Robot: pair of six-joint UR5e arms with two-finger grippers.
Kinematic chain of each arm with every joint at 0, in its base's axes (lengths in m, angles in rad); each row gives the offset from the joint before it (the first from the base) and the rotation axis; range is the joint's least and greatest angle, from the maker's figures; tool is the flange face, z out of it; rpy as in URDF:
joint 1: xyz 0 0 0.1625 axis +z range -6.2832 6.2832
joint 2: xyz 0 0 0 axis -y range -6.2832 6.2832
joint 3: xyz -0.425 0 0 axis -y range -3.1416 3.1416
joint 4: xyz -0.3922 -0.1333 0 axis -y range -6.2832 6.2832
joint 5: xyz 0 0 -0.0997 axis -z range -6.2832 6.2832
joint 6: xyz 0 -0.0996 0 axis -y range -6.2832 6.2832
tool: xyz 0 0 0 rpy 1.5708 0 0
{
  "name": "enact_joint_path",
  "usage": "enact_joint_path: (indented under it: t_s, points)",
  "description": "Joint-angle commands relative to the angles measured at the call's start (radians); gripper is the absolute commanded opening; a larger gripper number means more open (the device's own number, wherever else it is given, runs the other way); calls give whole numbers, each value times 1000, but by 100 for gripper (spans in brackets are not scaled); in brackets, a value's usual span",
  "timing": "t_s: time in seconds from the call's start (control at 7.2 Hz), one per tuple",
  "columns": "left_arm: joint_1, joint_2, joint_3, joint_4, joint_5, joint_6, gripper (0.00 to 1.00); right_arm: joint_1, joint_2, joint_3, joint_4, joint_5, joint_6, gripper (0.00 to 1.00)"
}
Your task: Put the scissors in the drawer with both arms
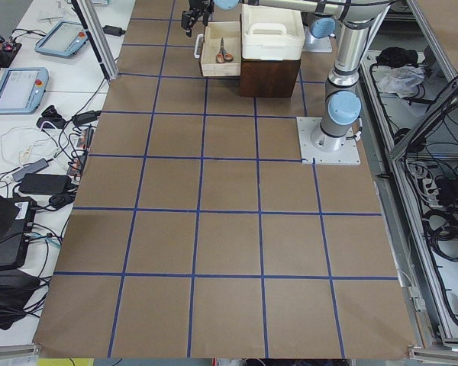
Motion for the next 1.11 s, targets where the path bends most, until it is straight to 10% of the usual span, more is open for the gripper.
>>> enact_joint_path:
  t_s: [0.0, 0.97]
  points:
    - [53, 107, -4, -75, 9, -251, 100, 1, -20, -1, 52, 1, 4, 100]
    - [78, 58, 1, -199, 57, -625, 100, -1, -25, 2, 79, -7, -1, 100]
